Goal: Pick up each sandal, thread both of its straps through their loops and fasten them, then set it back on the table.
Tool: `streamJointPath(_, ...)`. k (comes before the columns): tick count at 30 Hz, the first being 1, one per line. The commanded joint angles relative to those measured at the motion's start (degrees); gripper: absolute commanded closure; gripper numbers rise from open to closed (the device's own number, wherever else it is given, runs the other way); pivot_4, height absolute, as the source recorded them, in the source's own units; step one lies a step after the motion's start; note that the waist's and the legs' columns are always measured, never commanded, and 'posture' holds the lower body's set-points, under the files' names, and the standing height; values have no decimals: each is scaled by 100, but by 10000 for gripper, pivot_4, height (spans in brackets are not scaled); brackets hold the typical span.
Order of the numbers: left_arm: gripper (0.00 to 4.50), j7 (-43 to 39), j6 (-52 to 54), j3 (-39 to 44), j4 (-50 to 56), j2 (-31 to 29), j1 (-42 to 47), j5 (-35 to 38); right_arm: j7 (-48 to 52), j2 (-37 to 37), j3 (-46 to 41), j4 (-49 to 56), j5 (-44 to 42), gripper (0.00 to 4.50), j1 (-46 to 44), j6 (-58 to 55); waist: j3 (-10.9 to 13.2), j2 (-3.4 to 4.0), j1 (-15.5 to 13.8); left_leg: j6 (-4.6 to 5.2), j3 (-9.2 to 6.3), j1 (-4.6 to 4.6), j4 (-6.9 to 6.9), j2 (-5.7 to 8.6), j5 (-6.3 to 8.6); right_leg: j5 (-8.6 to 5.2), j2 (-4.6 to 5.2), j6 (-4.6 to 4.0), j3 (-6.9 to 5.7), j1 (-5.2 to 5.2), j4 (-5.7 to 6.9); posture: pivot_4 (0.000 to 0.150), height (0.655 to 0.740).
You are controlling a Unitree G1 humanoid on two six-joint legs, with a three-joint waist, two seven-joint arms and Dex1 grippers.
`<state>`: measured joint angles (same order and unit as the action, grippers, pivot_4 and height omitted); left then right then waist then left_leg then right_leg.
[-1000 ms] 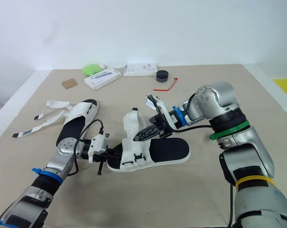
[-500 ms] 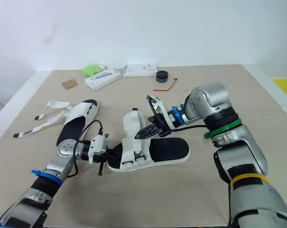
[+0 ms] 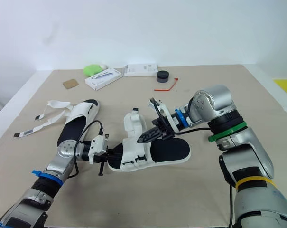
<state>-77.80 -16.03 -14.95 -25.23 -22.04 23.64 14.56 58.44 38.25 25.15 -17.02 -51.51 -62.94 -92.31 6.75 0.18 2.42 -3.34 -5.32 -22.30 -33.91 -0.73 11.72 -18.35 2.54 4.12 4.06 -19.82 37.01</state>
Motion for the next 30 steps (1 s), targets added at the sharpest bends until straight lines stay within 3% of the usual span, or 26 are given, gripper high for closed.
streamJointPath(1,45000,-4,423,-765,-1053,-100,-717,-914,-12,198,120,327,-415,44898,-3,-19,-1,1,0,0,0,0,0,0,0,0,1,1,0,0,0,1500,7400)
streamJointPath(10,45000,34,466,-769,-1067,-52,-716,-907,-158,106,150,-30,-679,44898,-392,-19,0,-1,-3,0,-3,0,-4,6,0,-2,7,3,-3,3,0,1500,7400)
streamJointPath(20,45000,192,527,-713,-1045,-39,-793,-884,-596,833,839,813,-2397,44898,-284,-19,3,-8,-57,-1,-12,-2,-9,10,0,-6,15,1,-11,7,-1,1500,7400)
streamJointPath(24,45000,203,536,-716,-1023,-57,-817,-880,-1218,521,608,379,-2034,44898,-129,-19,-7,-11,-53,-1,-12,-1,-9,8,0,-17,15,-16,-12,7,-1,1500,7400)
streamJointPath(27,45000,154,510,-738,-1021,-109,-813,-891,-1366,18,109,-641,-1564,44898,-699,-19,-4,-5,-48,1,-12,1,-11,8,-1,-15,15,-14,-11,6,-1,1500,7400)
streamJointPath(30,45000,160,491,-736,-1050,-126,-780,-903,-1288,-78,112,-750,-1435,44898,-881,-19,-4,6,-57,4,-12,3,-11,6,-2,-7,7,-17,-9,4,0,1500,7400)
